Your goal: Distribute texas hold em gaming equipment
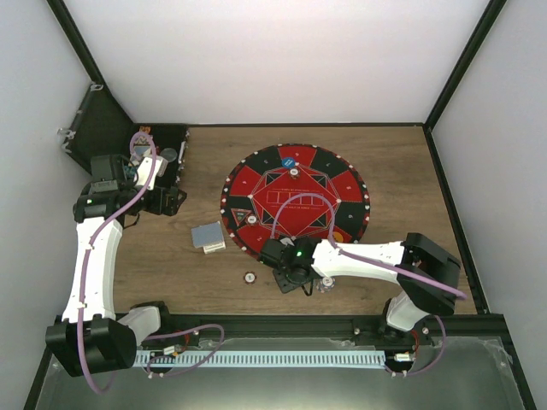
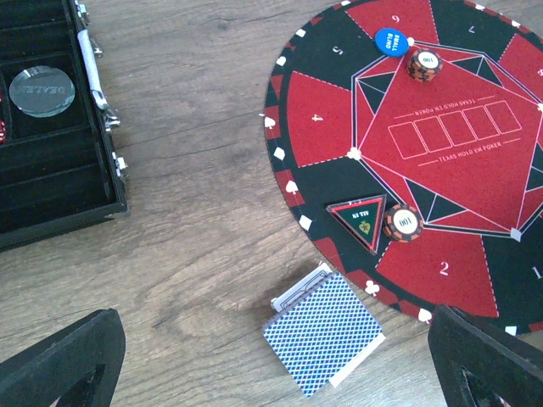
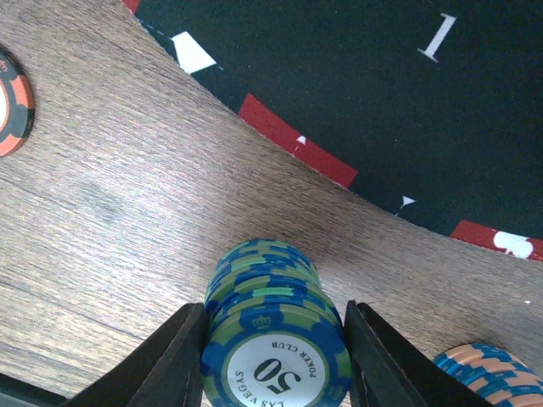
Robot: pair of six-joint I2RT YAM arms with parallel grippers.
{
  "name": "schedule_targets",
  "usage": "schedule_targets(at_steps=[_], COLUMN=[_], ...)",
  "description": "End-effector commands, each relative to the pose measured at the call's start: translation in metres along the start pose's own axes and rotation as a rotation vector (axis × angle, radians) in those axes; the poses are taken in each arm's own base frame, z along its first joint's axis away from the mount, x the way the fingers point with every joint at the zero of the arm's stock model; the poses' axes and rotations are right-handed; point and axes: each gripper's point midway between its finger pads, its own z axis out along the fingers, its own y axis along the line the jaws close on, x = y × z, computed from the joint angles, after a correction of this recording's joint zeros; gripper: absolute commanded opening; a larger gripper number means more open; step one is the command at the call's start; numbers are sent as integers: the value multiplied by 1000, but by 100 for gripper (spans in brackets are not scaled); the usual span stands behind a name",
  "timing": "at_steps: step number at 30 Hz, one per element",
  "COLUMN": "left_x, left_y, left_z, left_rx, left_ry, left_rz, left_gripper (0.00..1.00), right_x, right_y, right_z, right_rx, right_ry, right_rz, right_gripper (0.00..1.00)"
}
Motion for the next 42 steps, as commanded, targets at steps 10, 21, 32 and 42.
schedule_targets(at_steps=[10, 21, 32, 42], left_x=[-5, -5, -8, -9], left_y=[1, 1, -1, -1], left_z=[-3, -2, -6, -9], left_rx=[-5, -6, 1, -7], left_ry=[-23, -20, -28, -30], left_rz=[10, 6, 5, 8], left_gripper=[100, 100, 100, 100], right_x=[-24, -95, -212, -267], right_y=[13, 13, -30, -34], right_z=[-29, -51, -6, 59], right_rx=[-16, 9, 43, 63], right_ry=[-57, -174, -244, -209], right_rz=[-9, -22, 48, 59], right_gripper=[19, 19, 19, 19])
